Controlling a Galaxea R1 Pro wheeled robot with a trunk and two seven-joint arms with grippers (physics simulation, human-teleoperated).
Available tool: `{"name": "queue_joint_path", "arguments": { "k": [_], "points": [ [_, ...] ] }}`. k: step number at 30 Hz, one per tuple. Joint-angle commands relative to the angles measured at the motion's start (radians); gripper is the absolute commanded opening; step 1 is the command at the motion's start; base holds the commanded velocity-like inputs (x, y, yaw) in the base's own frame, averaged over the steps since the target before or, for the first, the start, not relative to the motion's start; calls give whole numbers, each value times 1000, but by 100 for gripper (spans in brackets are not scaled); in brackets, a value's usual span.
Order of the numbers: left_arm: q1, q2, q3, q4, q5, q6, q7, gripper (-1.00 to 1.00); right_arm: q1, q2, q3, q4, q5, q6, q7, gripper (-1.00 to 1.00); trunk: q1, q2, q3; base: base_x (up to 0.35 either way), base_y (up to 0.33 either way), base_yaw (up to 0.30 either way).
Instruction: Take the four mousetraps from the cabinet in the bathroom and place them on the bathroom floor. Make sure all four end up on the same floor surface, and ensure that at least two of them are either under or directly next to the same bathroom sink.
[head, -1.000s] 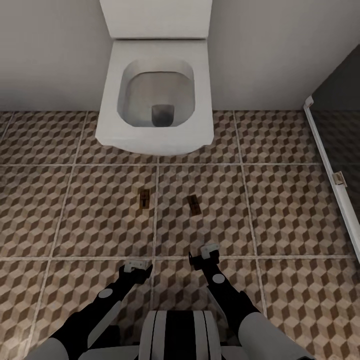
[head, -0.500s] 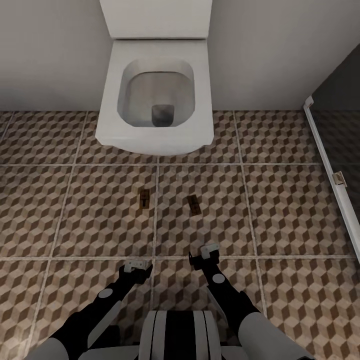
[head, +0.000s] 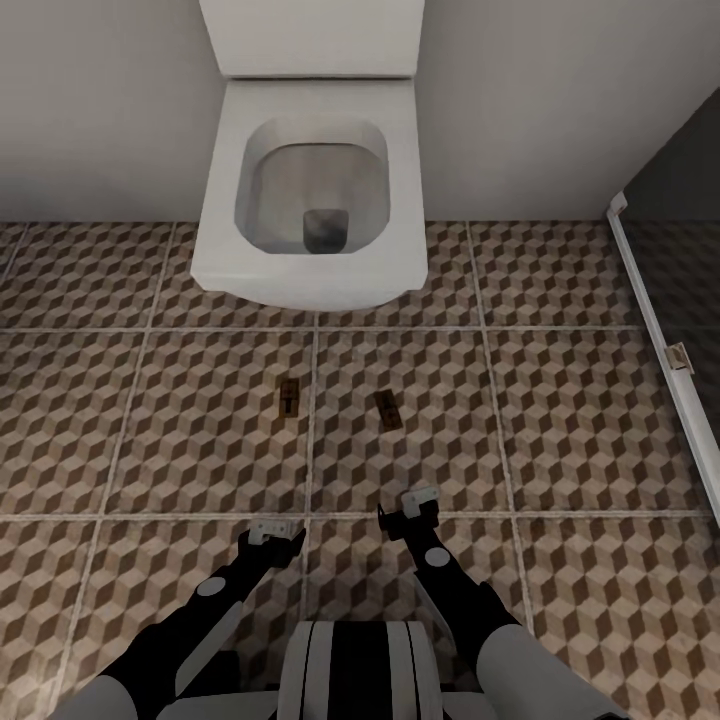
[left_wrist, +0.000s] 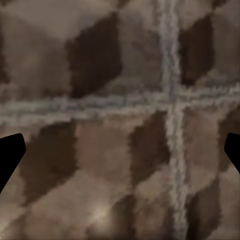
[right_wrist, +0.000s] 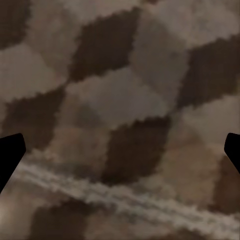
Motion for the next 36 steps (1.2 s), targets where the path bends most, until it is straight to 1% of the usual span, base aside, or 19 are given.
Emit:
{"name": "queue_joint_path", "arguments": {
  "k": [1, 36],
  "points": [
    [-1, 2, -7, -1, 10, -2, 8, 100, -1, 0, 3, 1, 10, 0, -8, 100, 0, 0, 0, 0, 0, 0],
    [-1, 0, -7, 0, 10, -3, 10, 100, -1, 0, 3, 1, 10, 0, -9, 100, 0, 0, 0, 0, 0, 0]
  ]
}}
